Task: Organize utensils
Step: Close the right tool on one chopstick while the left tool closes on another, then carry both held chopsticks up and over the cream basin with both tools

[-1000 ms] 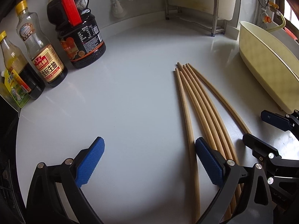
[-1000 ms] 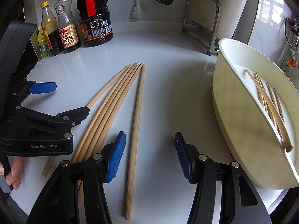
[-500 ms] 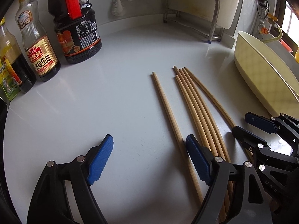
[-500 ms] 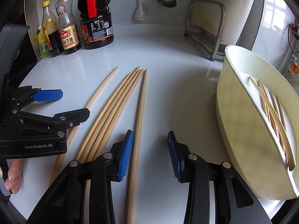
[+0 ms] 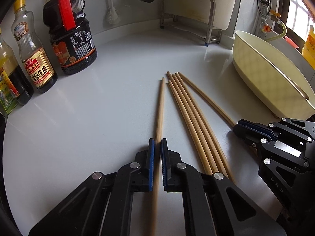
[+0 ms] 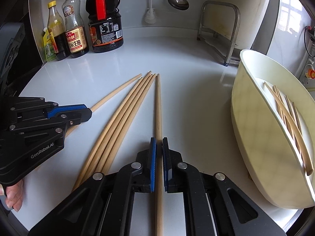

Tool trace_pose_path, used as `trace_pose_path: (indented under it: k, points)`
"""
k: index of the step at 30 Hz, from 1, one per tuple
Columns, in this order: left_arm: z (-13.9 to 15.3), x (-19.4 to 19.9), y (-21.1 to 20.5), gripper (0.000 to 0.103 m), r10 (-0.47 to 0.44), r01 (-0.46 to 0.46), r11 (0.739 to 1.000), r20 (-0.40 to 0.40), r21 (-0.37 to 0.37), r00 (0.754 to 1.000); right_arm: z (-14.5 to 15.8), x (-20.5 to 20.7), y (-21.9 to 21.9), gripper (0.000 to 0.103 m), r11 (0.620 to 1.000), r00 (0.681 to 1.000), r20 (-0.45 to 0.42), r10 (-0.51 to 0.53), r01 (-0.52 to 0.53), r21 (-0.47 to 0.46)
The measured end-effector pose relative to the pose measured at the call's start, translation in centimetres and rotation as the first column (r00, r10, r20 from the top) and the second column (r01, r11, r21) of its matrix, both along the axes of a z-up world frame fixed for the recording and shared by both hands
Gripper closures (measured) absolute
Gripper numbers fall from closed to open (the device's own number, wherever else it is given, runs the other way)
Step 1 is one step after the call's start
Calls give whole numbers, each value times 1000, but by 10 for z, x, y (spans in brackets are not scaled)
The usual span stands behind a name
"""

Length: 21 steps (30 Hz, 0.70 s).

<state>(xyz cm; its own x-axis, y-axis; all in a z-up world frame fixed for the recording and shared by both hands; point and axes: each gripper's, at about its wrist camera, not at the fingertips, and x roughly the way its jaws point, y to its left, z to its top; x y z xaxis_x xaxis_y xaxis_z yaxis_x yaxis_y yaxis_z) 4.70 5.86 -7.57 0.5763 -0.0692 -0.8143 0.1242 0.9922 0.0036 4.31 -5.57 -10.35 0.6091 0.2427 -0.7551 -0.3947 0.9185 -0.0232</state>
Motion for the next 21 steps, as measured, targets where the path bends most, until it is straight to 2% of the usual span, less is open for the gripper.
trace_pose_path:
  k: [9, 21]
  points:
    - [2, 1, 8, 96, 8, -8, 999, -15, -36, 1000, 8, -4, -10, 97, 999, 1000, 5, -19, 18, 46]
    - [19, -2, 23, 96, 50, -48, 997, 29, -66, 998, 17, -14, -11, 97, 997, 999, 38, -9, 6, 79]
